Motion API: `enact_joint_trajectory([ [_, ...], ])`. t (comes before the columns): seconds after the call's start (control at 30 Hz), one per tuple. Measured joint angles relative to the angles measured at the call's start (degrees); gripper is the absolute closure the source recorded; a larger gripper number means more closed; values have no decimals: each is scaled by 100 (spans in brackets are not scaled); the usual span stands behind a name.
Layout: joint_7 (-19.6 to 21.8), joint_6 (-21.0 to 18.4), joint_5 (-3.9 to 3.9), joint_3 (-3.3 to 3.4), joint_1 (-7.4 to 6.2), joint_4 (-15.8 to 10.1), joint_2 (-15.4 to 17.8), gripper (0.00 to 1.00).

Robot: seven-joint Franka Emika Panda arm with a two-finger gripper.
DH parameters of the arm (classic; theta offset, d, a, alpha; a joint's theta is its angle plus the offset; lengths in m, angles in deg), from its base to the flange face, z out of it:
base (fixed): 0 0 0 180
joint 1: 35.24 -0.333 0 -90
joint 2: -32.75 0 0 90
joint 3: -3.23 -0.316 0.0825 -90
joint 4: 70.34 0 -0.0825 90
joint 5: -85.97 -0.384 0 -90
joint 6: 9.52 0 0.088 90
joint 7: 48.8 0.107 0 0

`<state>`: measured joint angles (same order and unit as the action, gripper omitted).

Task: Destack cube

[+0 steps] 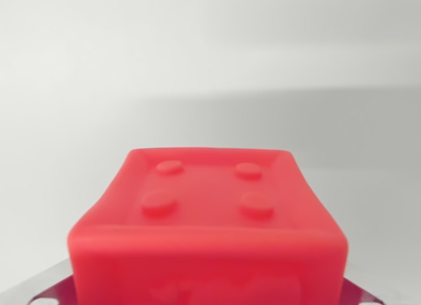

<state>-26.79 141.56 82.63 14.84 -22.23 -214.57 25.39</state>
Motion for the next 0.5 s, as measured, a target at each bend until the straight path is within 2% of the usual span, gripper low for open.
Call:
enact_joint_trajectory([
  [0.5,-275,246,28,163,4,-424,179,100],
])
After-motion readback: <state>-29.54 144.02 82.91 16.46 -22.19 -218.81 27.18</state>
